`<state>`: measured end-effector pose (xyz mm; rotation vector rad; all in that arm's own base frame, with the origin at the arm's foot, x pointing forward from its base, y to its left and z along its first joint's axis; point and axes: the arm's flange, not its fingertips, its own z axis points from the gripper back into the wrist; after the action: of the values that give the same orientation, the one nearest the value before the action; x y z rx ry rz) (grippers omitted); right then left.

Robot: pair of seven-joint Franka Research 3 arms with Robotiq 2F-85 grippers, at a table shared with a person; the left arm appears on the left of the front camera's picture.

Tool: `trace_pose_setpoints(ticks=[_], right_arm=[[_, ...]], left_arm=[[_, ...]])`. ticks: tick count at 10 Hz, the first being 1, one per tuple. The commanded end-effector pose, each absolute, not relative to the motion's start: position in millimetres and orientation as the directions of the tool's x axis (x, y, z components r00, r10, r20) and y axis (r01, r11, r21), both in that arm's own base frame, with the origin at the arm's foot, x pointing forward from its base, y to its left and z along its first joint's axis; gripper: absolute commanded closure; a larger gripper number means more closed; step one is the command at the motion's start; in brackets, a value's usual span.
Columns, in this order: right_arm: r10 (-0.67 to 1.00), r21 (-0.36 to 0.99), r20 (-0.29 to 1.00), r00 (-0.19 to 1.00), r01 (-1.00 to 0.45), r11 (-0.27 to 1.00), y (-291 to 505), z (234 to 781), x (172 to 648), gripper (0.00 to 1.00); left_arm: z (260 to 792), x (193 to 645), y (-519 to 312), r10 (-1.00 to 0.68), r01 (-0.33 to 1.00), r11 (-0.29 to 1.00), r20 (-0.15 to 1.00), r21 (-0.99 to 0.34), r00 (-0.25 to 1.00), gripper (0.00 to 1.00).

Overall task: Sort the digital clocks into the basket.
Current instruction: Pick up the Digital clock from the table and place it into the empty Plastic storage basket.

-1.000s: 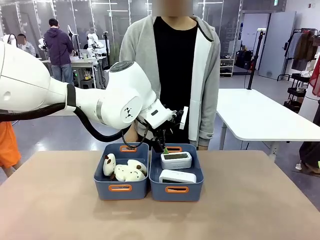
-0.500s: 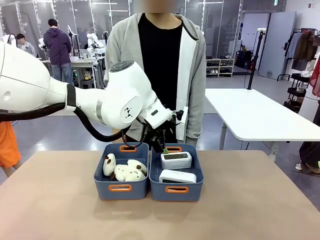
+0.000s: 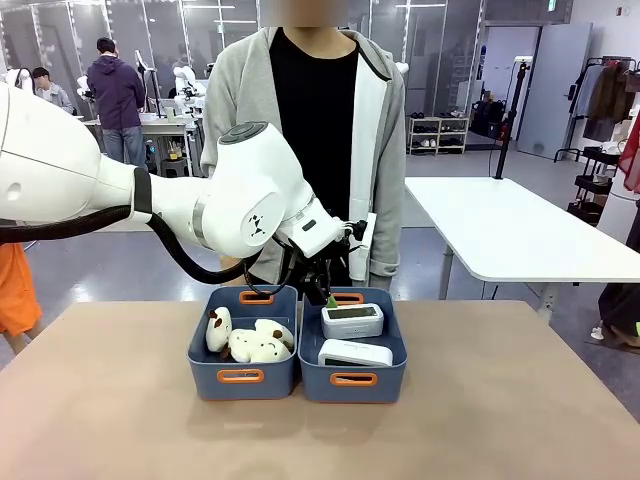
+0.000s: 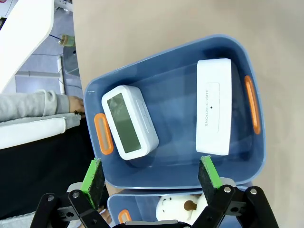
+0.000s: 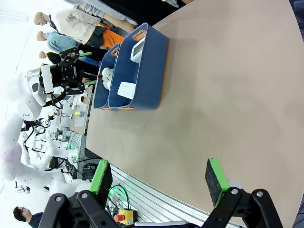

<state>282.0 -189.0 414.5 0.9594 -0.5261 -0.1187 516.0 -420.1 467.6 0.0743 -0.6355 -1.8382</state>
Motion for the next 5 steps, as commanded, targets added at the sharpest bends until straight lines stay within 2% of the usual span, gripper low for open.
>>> trace_pose_setpoints(ticks=[1,5], right_arm=[[-0.327,0.809,0.368,0.87,-0.126,0.574,-188.6,416.0,281.4,0.0],[-0.327,0.809,0.368,0.87,-0.126,0.574,-188.6,416.0,281.4,0.0]], left_arm=[[469.4,517.3,-420.9,-0.899,0.859,-0.211,0.252,0.466,-0.358,0.0],[469.4,517.3,-420.9,-0.899,0.859,-0.211,0.252,0.466,-0.358,0.0]])
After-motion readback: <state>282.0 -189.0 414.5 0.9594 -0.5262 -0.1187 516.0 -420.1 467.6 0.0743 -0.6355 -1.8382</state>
